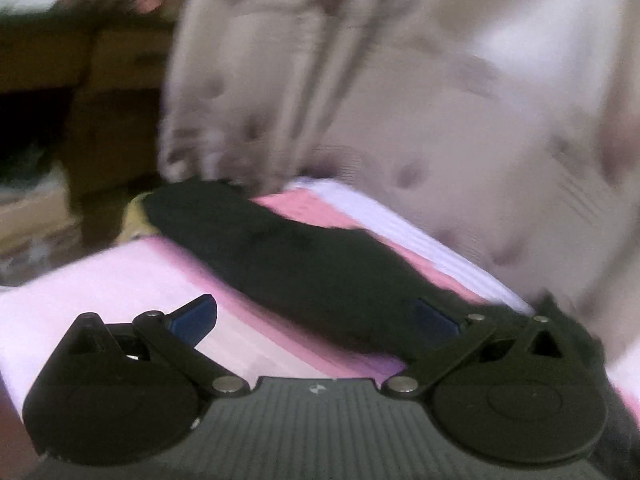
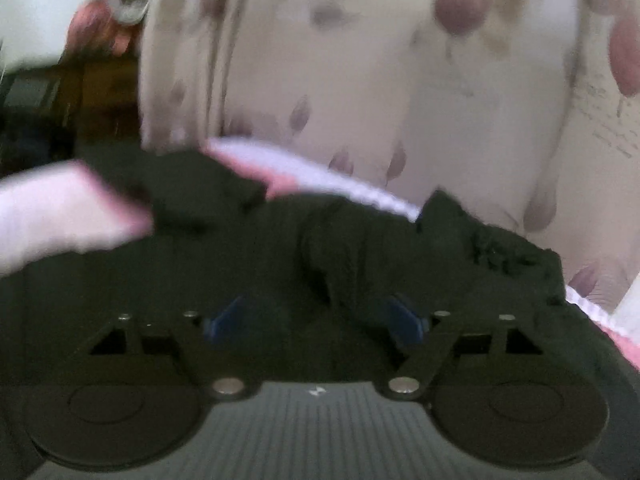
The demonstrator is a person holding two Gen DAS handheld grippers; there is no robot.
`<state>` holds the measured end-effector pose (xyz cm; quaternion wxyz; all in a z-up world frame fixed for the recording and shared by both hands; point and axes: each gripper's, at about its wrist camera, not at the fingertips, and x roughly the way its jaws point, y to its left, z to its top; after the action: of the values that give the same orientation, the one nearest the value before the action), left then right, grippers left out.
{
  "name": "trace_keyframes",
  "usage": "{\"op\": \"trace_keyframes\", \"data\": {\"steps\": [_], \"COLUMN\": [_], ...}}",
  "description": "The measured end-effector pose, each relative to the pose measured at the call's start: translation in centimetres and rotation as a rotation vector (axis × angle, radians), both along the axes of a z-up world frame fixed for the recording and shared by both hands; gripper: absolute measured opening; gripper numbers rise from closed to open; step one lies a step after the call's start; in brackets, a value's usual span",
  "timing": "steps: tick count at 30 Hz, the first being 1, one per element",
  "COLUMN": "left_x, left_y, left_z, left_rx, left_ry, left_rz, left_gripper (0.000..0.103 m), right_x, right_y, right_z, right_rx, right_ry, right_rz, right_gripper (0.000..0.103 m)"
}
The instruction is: Fold large clothes
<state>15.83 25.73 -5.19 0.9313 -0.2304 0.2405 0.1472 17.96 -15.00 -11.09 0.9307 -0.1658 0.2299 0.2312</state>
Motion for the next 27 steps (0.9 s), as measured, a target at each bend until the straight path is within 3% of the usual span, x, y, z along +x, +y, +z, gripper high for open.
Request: {"op": "trace_keyframes", "data": {"steps": [6, 9, 11, 12, 13, 15, 18, 20, 25, 27], "left_x": [5.5, 7.3, 8.3, 8.6, 9.1, 10.0, 10.5, 9.9, 7.2, 6.2], "left_y": [9.6, 12.2, 13.3, 13.5, 13.6, 13.4, 10.9, 7.3, -6.5, -12.4], "left_z": [-2.2, -3.8, -4.4, -4.6, -4.7, -4.9, -1.8, 2.5, 13.1, 15.7], "left_rx": [-0.208, -0.281, -0.297, -0.295, -0.293, -0.276, -0.151, -0.083, 0.1, 0.132], "left_ry": [0.14, 0.169, 0.138, 0.126, 0.14, 0.157, 0.094, -0.009, -0.236, -0.295], "left_rz": [0.066, 0.085, 0.086, 0.081, 0.078, 0.1, 0.109, 0.041, -0.242, -0.375], "left_gripper": [0.085, 0.081, 0.078, 0.05, 0.006, 0.003, 0.001, 0.001, 0.001, 0.001], "right_x": [0.1, 0.0, -0.1, 0.1, 0.1, 0.3, 0.6, 0.9, 1.3, 1.1], "right_y": [-1.4, -1.5, -1.6, -1.5, -1.6, -1.7, -2.4, -3.5, -7.8, -10.0], "right_z": [-2.0, -2.4, -2.5, -2.5, -2.6, -2.6, -2.6, -2.5, -1.9, -1.6], "right_rx": [0.073, 0.085, 0.092, 0.098, 0.105, 0.121, 0.168, 0.233, 0.47, 0.608], "right_ry": [0.084, 0.093, 0.097, 0.098, 0.101, 0.114, 0.137, 0.152, 0.193, 0.231], "right_rz": [-0.045, -0.05, -0.051, -0.052, -0.052, -0.052, -0.062, -0.087, -0.24, -0.28], "right_gripper": [0.079, 0.079, 0.079, 0.079, 0.079, 0.079, 0.079, 0.079, 0.079, 0.079]}}
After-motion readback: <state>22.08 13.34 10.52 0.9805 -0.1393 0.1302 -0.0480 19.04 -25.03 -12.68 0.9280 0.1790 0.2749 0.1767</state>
